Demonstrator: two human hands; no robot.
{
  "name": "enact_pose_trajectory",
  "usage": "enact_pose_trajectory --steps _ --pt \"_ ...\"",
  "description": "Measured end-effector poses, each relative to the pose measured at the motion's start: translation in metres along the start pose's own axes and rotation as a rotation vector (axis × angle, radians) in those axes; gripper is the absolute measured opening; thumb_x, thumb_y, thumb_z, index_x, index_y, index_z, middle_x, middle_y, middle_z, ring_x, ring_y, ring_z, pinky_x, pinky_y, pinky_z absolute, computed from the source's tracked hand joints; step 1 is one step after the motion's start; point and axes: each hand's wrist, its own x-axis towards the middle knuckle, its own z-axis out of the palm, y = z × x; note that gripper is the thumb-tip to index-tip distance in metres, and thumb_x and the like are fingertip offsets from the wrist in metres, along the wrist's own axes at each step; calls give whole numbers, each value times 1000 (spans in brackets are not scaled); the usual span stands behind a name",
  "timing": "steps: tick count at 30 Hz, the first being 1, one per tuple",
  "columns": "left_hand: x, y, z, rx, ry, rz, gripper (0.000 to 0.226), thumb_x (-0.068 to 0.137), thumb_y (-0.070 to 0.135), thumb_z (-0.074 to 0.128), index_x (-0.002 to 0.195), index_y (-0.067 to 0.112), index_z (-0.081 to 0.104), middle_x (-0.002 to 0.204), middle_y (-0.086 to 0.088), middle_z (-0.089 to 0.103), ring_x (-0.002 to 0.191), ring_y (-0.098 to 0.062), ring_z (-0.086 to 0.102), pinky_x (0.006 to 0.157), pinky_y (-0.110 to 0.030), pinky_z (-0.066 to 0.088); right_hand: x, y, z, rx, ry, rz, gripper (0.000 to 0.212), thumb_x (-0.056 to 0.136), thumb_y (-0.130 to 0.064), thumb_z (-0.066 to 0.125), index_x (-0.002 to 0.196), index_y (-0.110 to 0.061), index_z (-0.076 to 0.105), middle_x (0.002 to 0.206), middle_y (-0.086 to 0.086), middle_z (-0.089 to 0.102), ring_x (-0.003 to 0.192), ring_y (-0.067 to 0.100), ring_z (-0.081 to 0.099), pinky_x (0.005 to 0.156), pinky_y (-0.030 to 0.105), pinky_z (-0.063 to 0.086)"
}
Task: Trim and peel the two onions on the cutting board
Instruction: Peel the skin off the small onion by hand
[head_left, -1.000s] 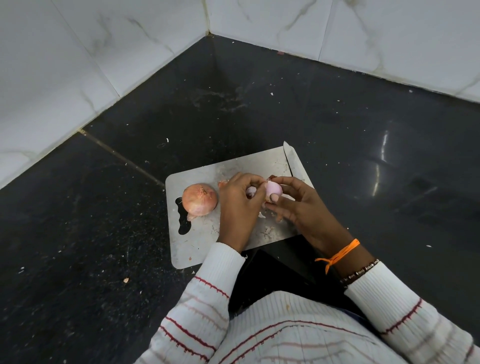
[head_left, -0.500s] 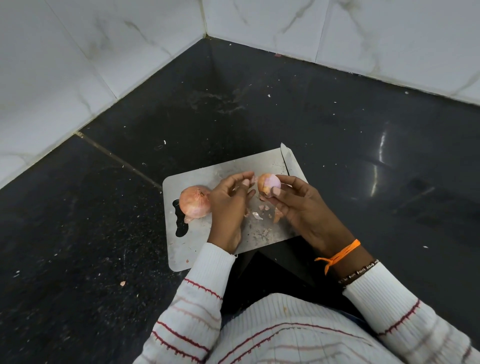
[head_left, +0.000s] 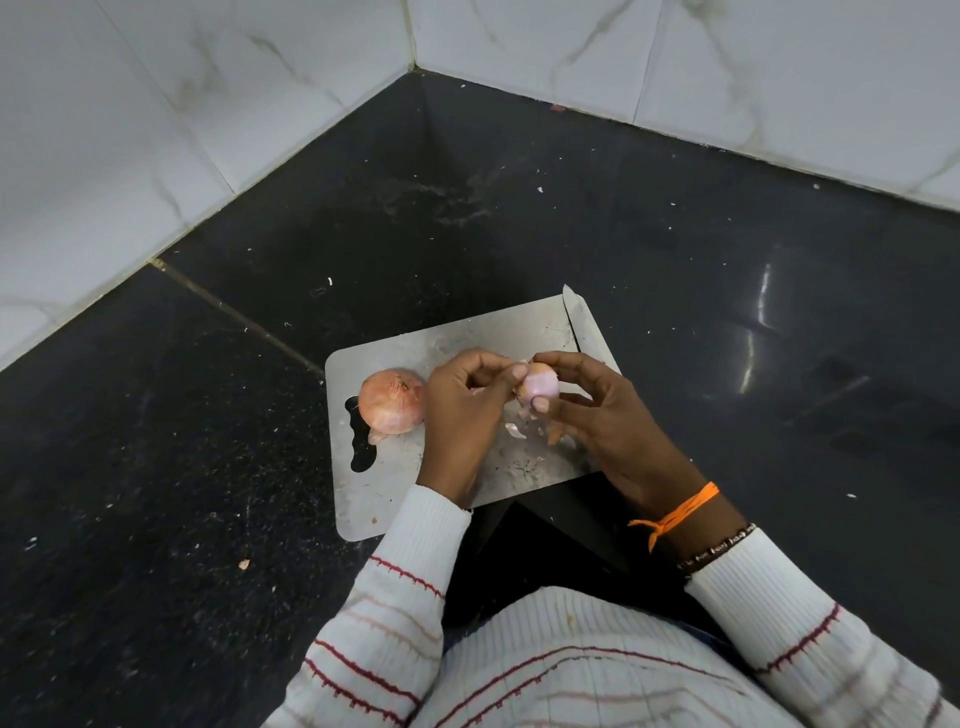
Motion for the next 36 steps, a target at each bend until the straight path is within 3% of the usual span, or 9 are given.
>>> enact_pose_trajectory --steps 3,9,14,17,22,26,27,30,36 --pt "2 0 1 11 9 -9 7 89 12 62 87 8 67 80 -2 66 73 -4 60 63 -9 48 0 -1 -1 42 -25 7 41 77 4 67 113 -14 62 116 7 63 100 26 65 93 42 52" --pt "4 -3 0 -210 76 -127 9 95 11 54 90 8 61 83 -6 65 73 -10 63 65 -20 53 0 -4 3 257 -87 50 40 81 12 56 116 -5 56 114 10 60 102 25 62 85 32 56" --pt "2 -1 2 -278 180 -93 9 95 12 53 95 5 58 76 -1 63 59 -1 62 54 -15 51 -3 -10 7 326 -119 57 34 83 13 51 110 -7 54 113 9 57 96 21 66 77 29 57" --pt "4 -2 1 -306 209 -78 8 96 15 52 91 13 58 79 -6 62 61 -9 59 53 -19 48 -3 -11 6 364 -122 54 35 77 6 56 108 -10 53 114 11 55 97 24 65 81 31 57" --pt "3 -2 -3 -258 109 -82 18 95 6 51 96 16 65 92 -4 67 71 -15 59 58 -24 48 -1 -10 7 294 -65 45 32 85 2 54 112 -14 54 115 14 55 102 27 62 88 33 55" --pt "2 -2 -8 -117 -178 -42 25 96 12 50 112 24 66 127 3 61 118 -14 55 98 -35 49 -1 -10 11 280 25 61 27 87 1 53 114 -3 52 104 14 62 78 14 67 62 21 55" --pt "2 -3 -10 -92 -244 -32 25 94 16 55 114 27 64 130 4 59 122 -13 53 102 -38 47 -1 -9 11 291 43 65 29 87 -1 54 115 0 51 103 15 63 76 15 67 59 21 54" --pt "0 -5 -9 1 -325 -15 40 82 20 72 118 34 61 128 8 60 120 -14 54 100 -40 48 -1 -9 10 254 81 59 21 88 -5 56 109 0 55 94 8 69 77 12 68 63 20 55" --pt "-1 -6 -5 32 -202 48 36 76 6 75 107 25 68 106 7 69 95 -13 66 82 -31 58 1 -4 5 -72 150 -84 7 88 -5 59 90 -2 66 90 10 70 82 16 66 77 27 55"
